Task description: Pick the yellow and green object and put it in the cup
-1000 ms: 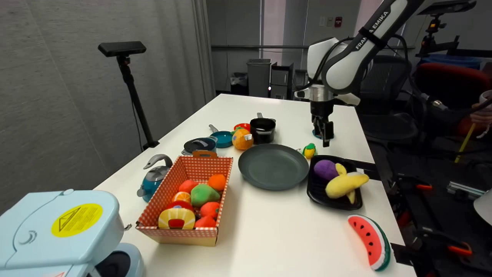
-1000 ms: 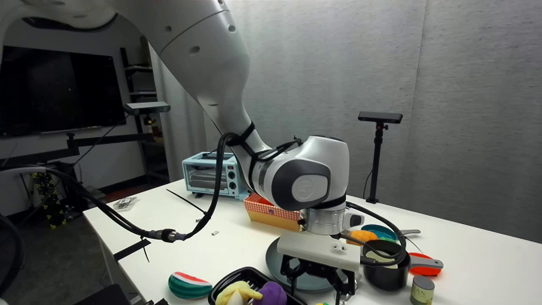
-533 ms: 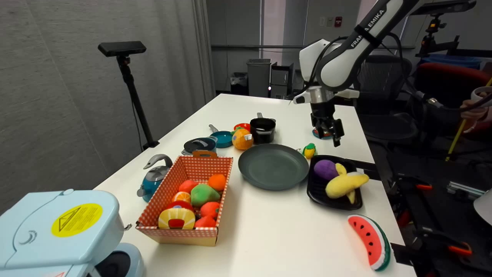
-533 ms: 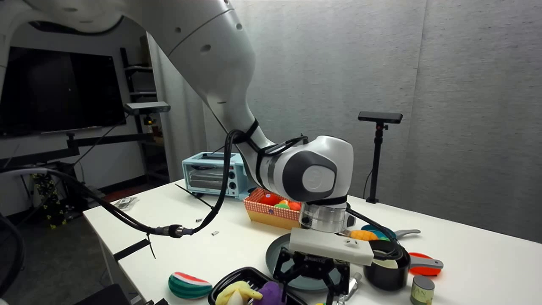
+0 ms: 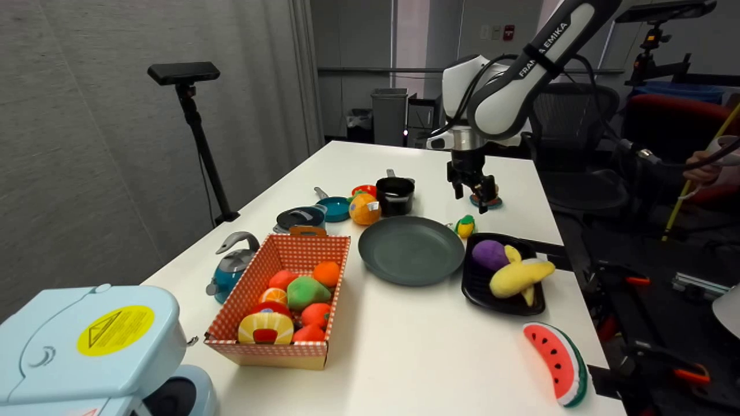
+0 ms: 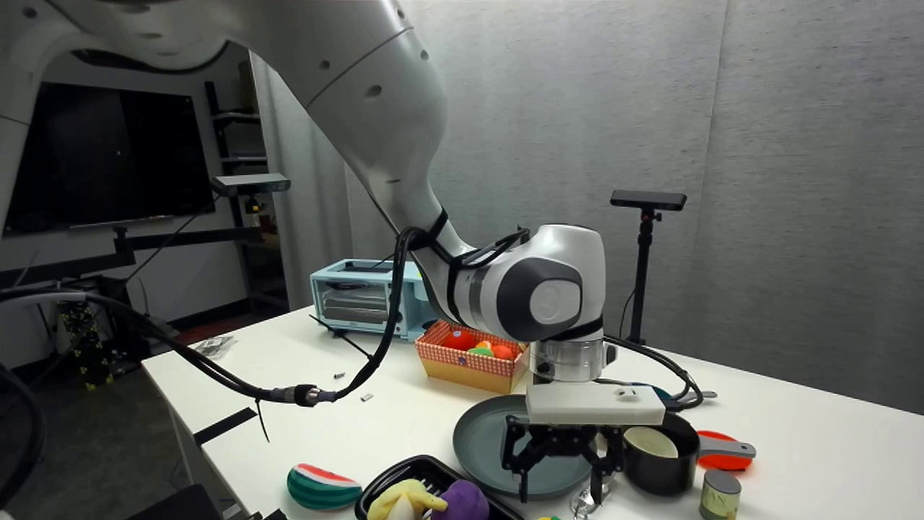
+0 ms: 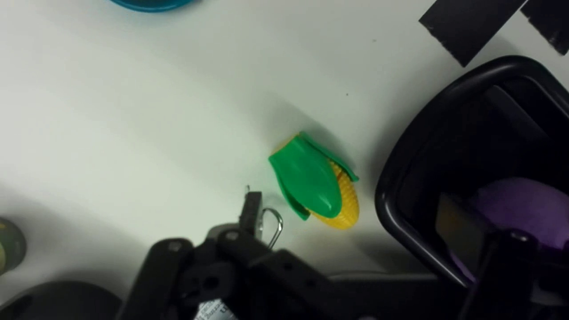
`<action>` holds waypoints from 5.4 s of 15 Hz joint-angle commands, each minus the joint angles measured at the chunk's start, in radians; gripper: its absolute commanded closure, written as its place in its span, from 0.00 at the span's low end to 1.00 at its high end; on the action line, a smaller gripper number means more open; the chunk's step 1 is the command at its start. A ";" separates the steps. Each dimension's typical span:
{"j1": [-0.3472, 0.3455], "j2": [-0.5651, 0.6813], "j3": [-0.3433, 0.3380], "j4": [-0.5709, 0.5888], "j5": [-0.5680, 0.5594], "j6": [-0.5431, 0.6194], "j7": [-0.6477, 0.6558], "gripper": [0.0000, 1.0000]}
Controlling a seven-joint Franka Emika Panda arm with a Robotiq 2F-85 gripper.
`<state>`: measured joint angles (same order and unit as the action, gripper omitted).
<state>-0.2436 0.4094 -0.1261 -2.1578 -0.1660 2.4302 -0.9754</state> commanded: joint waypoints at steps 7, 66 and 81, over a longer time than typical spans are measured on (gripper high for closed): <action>-0.042 0.076 0.025 0.040 -0.008 0.075 -0.153 0.00; -0.033 0.334 0.013 0.393 -0.058 -0.147 -0.226 0.01; -0.035 0.329 0.006 0.383 -0.046 -0.133 -0.136 0.78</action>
<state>-0.2720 0.7259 -0.1208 -1.7990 -0.2076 2.3129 -1.1515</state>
